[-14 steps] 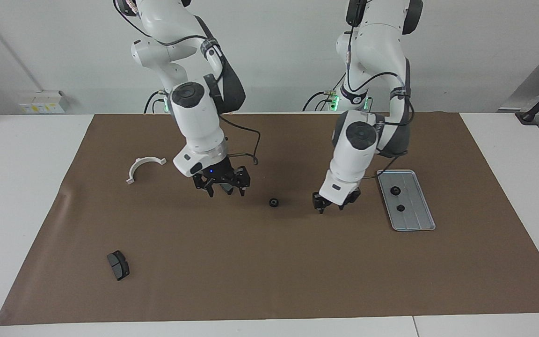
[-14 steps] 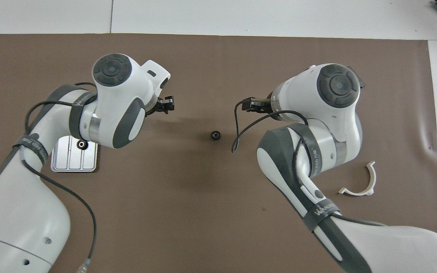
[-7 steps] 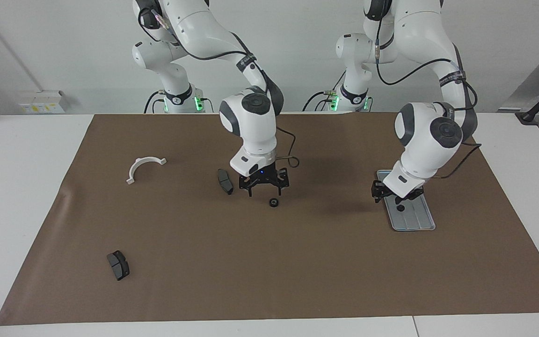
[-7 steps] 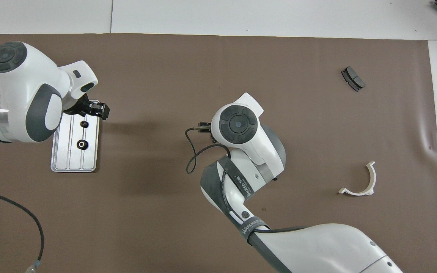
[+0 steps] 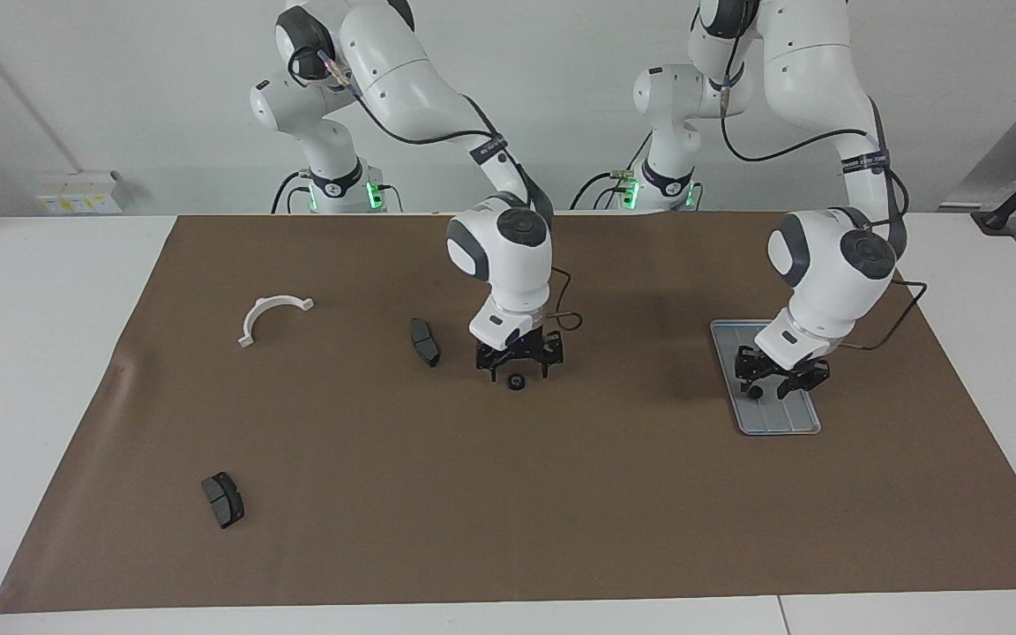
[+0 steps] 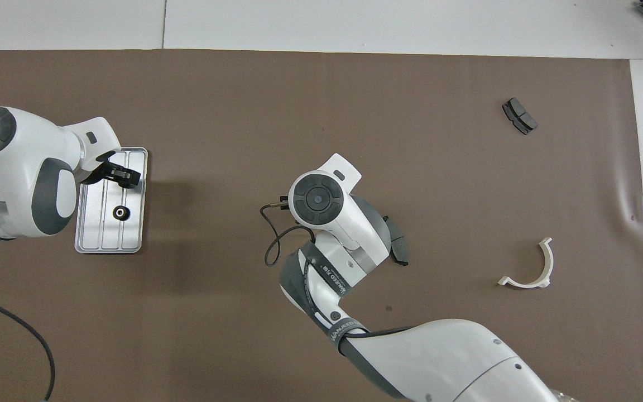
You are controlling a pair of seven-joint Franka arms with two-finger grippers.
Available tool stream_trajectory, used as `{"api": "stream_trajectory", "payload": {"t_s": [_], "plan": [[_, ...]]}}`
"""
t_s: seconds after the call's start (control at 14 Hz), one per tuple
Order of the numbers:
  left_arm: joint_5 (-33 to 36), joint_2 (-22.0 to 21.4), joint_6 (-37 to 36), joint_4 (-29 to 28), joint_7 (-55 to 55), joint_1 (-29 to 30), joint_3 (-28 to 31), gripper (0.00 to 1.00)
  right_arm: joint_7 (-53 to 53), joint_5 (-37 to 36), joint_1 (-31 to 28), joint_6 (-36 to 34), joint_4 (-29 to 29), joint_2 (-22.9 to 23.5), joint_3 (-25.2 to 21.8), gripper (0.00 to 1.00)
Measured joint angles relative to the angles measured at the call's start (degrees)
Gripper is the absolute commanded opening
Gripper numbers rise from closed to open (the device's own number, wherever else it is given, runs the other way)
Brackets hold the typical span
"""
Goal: Place bearing gear from tray to pile
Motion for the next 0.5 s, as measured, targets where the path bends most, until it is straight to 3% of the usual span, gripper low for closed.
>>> {"api": "stream_trajectory", "payload": {"t_s": [0.29,0.5], "plan": [[0.0,-0.24,0.67,-1.84,-0.93,0.05,0.0,0.52,-0.01,-0.33,0.0,-0.26,-0.19,0.07,-0.1,1.0],[0.0,-0.56,1.45,-2.6,-1.34,0.11,0.01,0.51,-0.04,-0.35,0.0,-0.26,-0.19,0.07,-0.29,0.79]]}}
